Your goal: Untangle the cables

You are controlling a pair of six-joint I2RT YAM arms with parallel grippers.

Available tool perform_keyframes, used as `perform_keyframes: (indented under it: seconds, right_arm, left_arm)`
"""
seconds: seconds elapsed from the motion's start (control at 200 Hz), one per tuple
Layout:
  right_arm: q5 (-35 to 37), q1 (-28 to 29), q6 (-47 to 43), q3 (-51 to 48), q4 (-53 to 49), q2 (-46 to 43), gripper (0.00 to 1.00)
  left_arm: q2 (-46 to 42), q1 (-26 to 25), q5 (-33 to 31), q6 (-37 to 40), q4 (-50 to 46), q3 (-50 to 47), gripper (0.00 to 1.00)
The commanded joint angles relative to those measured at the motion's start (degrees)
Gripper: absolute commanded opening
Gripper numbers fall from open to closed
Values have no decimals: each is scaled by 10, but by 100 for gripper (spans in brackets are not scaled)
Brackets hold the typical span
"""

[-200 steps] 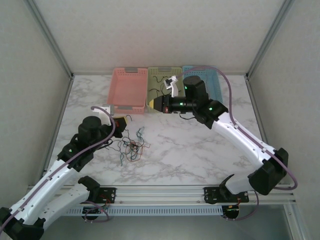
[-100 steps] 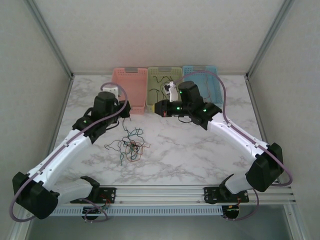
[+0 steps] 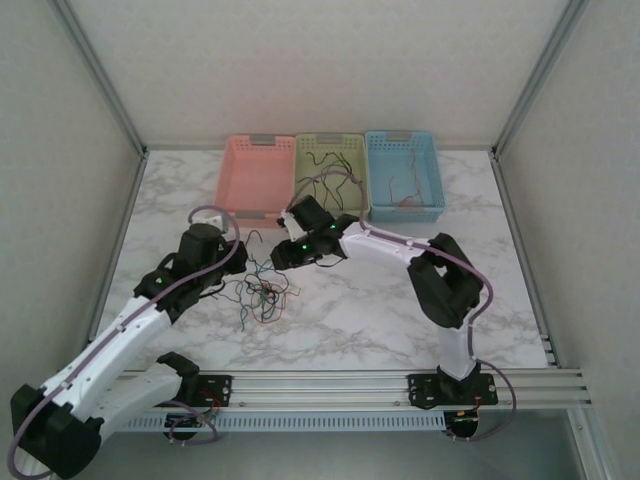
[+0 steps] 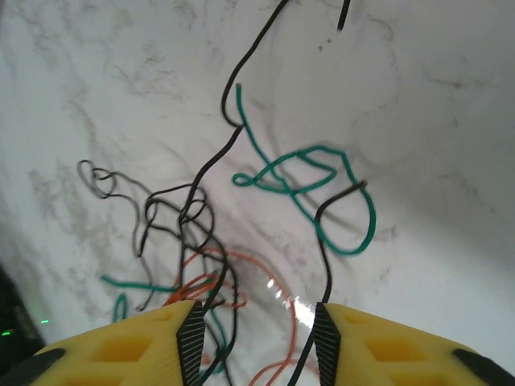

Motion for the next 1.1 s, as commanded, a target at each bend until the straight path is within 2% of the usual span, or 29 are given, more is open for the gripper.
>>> perform_keyframes:
  seconds: [0.0,0.345,0.541,0.661,0.871,1.026,1.096]
  right_arm:
    - [36,6,-53,60,-17,32,47]
    - [126,38,-160,231,-137,159,49]
    - [196,55,-182,283,-181,200,47]
    - [208,59,-187,294,-194,211,45]
    - [222,64,-196,293,-206,209,29]
    - [247,70,-195,295,-213,199,5]
    - [259,71,-195,291,-211,185,0]
  left_arm:
    - [-37,7,-36,-13,-40,-6,10]
    - [-105,8,-61,1,-102,14,14]
    - [-112,8,-57,-1,-103,10,14]
    - [-110,8,-55,0,-102,9,14]
    - [-111,9,-55,-1,-100,7,15]
    - [-112,9,-50,-2,-101,8,15]
    - [-113,8,-50,-2,-102,6,15]
